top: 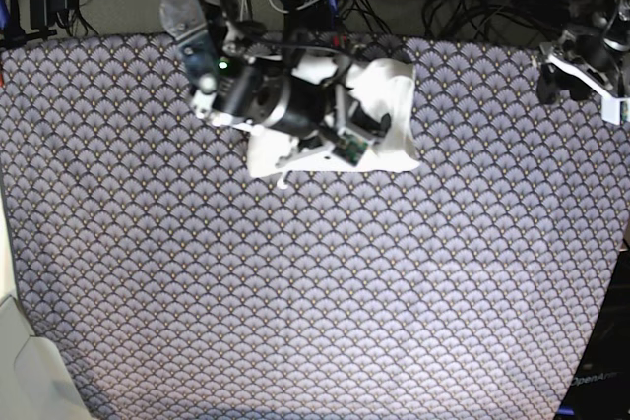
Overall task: Fold the T-shirt properly
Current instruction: 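Release the shirt and withdraw the right gripper beside the bundle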
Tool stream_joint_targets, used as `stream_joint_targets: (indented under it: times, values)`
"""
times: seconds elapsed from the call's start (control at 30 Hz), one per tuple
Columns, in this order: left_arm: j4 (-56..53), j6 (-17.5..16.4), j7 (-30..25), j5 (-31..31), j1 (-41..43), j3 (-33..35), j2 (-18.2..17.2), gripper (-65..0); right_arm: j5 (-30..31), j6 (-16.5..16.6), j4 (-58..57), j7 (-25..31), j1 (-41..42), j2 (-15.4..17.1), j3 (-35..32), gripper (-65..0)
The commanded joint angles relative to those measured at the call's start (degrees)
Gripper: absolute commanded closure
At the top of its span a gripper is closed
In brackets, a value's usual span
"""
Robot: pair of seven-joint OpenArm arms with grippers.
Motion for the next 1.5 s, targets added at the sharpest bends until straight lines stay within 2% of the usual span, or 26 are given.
stream_joint_targets:
  times: [0.0, 0.17, 0.4, 0.57, 0.73, 1.0, 1.2, 1.47]
  values:
    - [0.84, -0.18, -0.85, -0.26, 0.09, -0.42, -0.83, -35.7, 0.57, -0.03, 0.69, 1.01, 0.58, 0.50, 1.04, 0.0]
    - [0.84, -0.18, -0.85, -0.70, 0.09, -0.24, -0.83, -35.7, 0.75, -0.03, -5.64, 2.24, 2.52, 2.26, 6.05, 0.0]
    - [0.84, -0.09, -0.85, -0.61, 0.09, -0.42, -0.83, -35.7, 0.75, -0.03, -17.42, 10.77, 3.13, 4.90, 6.31, 0.0]
    - [0.84, -0.09, -0.85, -0.70, 0.09, -0.42, -0.83, -35.7, 0.66, -0.03, -22.25, 13.85, 2.96, 5.42, 6.31, 0.0]
    - [0.84, -0.09, -0.85, -0.53, 0.09, -0.42, -0.21, -35.7, 0.57, -0.03, -15.57, 13.14, 1.73, 5.78, 6.40, 0.0]
    - [0.93, -0.18, -0.85, -0.70, -0.09, -0.15, 0.32, -35.7, 0.57, -0.03, -0.71, 6.20, -3.81, 6.48, 8.16, 0.0]
    - [0.84, -0.18, -0.85, -0.70, -0.18, -0.15, 1.11, -35.7, 0.57, -0.03, -3.17, 6.46, -6.80, 8.06, 8.16, 0.0]
    - [1.54, -0.26, -0.85, -0.79, -0.09, 1.96, 3.31, -35.7, 0.57, -0.03, -10.56, 6.55, -4.34, 9.29, 8.16, 0.0]
